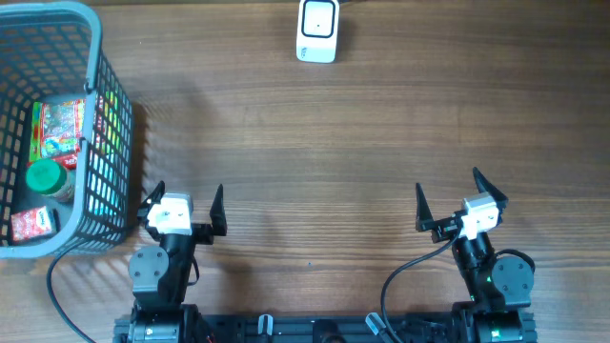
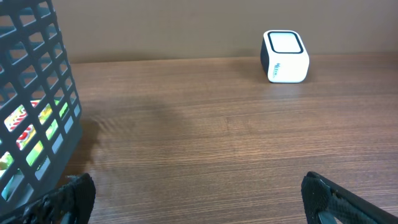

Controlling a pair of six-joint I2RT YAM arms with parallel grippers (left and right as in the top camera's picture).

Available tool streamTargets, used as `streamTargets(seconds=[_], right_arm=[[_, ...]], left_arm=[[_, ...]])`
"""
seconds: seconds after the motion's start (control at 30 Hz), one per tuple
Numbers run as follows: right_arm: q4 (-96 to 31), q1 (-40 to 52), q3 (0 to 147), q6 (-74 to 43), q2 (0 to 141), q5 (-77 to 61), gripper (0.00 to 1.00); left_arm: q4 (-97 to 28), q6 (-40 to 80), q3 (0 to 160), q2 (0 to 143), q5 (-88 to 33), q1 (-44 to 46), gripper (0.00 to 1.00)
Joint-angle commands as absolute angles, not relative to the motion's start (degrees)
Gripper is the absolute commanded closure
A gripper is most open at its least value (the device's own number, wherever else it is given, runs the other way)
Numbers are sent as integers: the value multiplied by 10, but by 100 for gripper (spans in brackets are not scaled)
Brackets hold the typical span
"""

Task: Scan the item barcode

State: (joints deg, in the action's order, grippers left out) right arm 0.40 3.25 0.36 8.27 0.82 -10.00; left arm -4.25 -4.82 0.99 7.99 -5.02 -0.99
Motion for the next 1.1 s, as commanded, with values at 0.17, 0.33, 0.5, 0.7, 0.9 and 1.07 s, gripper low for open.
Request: streamTargets(seconds=[0.17,0.33,0.5,0.7,0.9,1.07], right_arm=[[6,47,3,89,6,-90,0],[6,47,3,89,6,-90,0],[6,47,3,89,6,-90,0],[6,47,3,89,6,-90,0],[6,47,3,89,6,-90,0],[6,47,3,89,6,-90,0]], left_arm=[[-40,-42,3,83,-44,-6,0],[-40,-42,3,83,-44,-6,0],[-40,-42,3,83,-44,-6,0],[-40,-42,3,83,-44,-6,0],[-40,-42,3,83,-44,-6,0],[-40,-42,3,62,-44,-6,0]])
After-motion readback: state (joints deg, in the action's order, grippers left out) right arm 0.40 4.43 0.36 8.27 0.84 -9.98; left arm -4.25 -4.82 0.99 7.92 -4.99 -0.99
